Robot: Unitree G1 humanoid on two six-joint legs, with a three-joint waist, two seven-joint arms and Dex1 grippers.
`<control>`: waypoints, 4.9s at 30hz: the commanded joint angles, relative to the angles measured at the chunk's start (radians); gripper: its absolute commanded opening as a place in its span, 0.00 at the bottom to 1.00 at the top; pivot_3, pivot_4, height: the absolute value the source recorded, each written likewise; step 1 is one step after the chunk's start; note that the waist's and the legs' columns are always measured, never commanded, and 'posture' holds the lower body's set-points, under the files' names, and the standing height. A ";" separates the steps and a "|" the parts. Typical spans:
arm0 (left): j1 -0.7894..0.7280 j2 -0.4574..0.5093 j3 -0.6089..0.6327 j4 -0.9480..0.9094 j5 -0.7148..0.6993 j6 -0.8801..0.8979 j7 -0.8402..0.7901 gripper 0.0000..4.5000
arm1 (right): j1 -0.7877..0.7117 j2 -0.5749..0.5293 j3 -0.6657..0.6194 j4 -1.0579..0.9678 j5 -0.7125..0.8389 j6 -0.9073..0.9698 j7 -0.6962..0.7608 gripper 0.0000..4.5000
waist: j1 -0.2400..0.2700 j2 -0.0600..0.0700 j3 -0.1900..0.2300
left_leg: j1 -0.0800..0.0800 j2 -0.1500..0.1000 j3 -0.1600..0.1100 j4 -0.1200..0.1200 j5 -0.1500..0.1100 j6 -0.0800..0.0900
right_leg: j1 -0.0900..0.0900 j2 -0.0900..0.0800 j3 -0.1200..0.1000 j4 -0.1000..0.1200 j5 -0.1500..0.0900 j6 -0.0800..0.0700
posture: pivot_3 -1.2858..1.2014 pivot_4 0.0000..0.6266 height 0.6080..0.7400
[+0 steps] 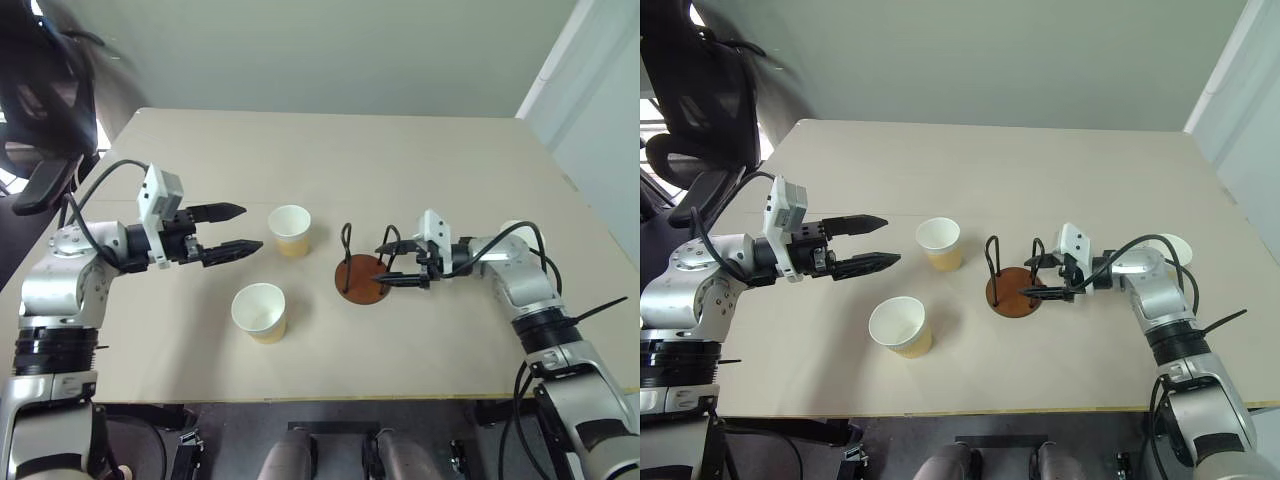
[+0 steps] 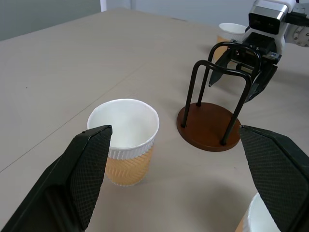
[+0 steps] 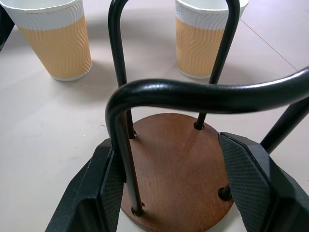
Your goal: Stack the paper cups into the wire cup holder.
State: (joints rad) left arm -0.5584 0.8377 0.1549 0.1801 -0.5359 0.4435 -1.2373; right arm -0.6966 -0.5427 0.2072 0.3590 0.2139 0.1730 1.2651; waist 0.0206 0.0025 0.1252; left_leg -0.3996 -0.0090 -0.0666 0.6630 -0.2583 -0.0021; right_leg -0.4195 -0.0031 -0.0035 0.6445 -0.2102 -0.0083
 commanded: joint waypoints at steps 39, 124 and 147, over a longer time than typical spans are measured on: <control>-0.179 0.005 -0.133 0.122 0.236 -0.269 -0.074 1.00 | -0.053 -0.175 -0.120 -0.094 0.054 0.135 0.052 0.67 | 0.001 0.000 0.000 | 0.000 0.001 0.000 0.000 0.002 0.003 | 0.000 0.000 0.000 0.000 0.002 -0.001 | 0.52 0.24 1.00; -0.617 -0.047 -0.443 0.693 0.725 -0.951 -0.211 1.00 | -0.089 -0.278 -0.151 -0.218 0.130 0.244 0.134 0.67 | 0.000 0.000 0.000 | -0.005 0.001 0.000 0.000 0.000 0.013 | -0.004 0.000 0.000 -0.001 0.002 0.000 | 0.52 0.24 1.00; -0.632 -0.099 -0.449 0.813 0.770 -1.077 -0.109 1.00 | -0.080 -0.284 -0.153 -0.222 0.128 0.242 0.133 0.67 | 0.001 0.000 0.000 | -0.006 0.001 0.000 0.001 0.001 0.013 | -0.004 0.000 0.000 -0.001 0.003 0.001 | 0.52 0.24 1.00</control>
State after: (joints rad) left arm -1.1730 0.7316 -0.2955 0.9919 0.2287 -0.6165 -1.3493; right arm -0.7696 -0.8079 0.0919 0.1632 0.3212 0.4178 1.3955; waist 0.0215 0.0026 0.1252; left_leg -0.4051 -0.0081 -0.0662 0.6637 -0.2571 0.0110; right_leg -0.4234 -0.0027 -0.0037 0.6432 -0.2075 -0.0077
